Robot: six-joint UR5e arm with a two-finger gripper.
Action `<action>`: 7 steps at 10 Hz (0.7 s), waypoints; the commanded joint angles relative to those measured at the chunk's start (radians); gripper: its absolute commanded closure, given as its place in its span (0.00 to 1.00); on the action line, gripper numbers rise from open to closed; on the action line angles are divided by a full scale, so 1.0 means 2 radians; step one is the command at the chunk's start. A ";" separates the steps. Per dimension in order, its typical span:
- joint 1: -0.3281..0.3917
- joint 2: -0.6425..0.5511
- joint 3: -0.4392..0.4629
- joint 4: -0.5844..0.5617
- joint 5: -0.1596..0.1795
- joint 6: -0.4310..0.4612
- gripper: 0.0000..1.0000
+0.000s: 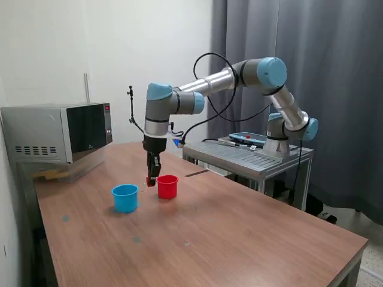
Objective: Place red objects in the red bin, and blue objects in the blue bin.
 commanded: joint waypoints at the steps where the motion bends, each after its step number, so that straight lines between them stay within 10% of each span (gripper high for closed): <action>1: -0.004 -0.048 0.056 0.029 -0.014 0.073 1.00; 7: -0.052 -0.130 0.220 -0.018 -0.027 0.113 1.00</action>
